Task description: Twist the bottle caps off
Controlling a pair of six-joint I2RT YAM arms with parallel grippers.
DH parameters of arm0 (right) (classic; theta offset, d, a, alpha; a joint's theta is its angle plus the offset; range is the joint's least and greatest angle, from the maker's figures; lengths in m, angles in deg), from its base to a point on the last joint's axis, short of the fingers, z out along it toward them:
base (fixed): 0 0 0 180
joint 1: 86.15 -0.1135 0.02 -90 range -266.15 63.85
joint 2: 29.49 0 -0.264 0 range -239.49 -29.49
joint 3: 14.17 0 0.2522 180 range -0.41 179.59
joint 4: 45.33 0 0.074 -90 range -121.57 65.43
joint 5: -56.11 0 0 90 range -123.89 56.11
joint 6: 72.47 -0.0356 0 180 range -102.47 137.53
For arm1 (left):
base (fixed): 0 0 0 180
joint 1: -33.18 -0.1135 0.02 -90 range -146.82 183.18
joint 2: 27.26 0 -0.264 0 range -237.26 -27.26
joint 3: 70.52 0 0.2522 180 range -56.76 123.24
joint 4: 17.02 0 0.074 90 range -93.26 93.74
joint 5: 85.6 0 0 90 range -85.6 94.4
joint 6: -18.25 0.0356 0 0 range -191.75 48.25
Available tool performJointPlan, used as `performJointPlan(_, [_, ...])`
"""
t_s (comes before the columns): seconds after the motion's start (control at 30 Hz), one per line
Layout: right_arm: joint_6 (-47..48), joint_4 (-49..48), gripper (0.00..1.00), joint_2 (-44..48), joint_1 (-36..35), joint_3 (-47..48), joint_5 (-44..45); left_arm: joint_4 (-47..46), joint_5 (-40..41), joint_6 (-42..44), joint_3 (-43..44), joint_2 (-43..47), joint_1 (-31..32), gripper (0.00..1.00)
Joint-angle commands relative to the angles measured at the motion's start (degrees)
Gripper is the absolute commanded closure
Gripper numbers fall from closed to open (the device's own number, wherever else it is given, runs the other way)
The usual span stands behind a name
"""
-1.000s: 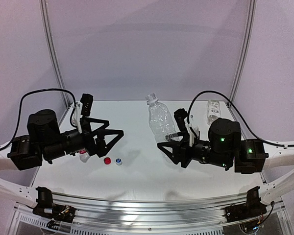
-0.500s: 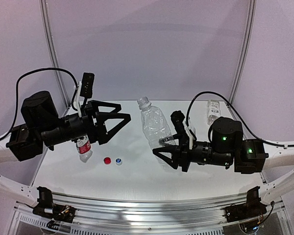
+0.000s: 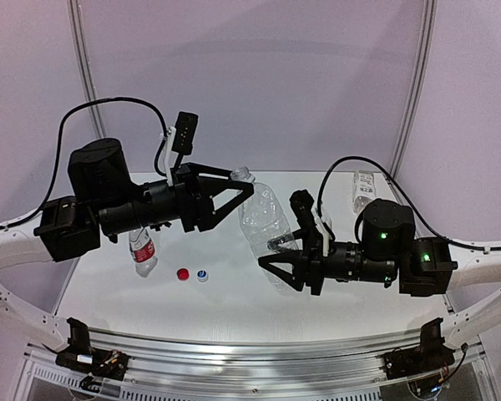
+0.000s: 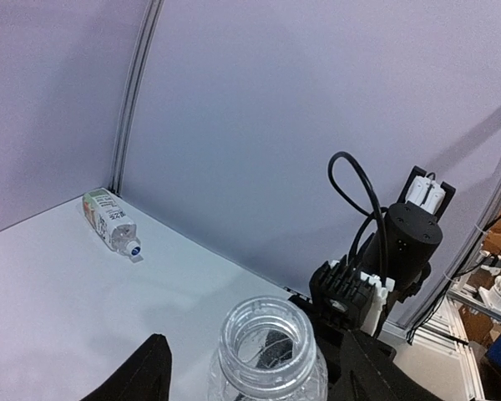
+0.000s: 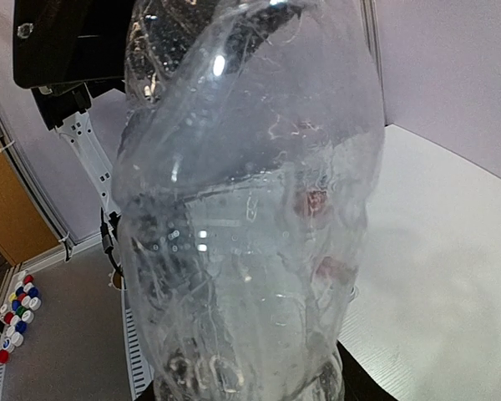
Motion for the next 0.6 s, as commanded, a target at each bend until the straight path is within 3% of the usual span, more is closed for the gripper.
performJointPlan(0.0, [0.7,-0.9,1.00,0.1,0.1,-0.6,-0.7,-1.6,-1.6,-1.0,2.2,-1.6,-0.6,0.37])
performJointPlan(0.17, [0.7,-0.9,1.00,0.2,0.1,-0.5,-0.7,-2.9,-1.8,-1.8,2.1,-2.3,-1.1,0.46])
performJointPlan(0.4, [0.8,-0.8,1.00,-0.2,0.1,-0.3,-0.7,-3.2,-1.9,-1.9,2.1,-1.9,-1.2,0.30])
performJointPlan(0.47, [0.8,-0.6,1.00,-0.3,0.2,-0.3,-0.7,-3.1,-1.8,-2.0,2.2,-1.9,-1.2,0.30])
performJointPlan(0.57, [0.8,-0.6,1.00,-0.4,0.1,-0.3,-0.7,-3.1,-1.6,-1.8,2.3,-1.9,-1.3,0.38])
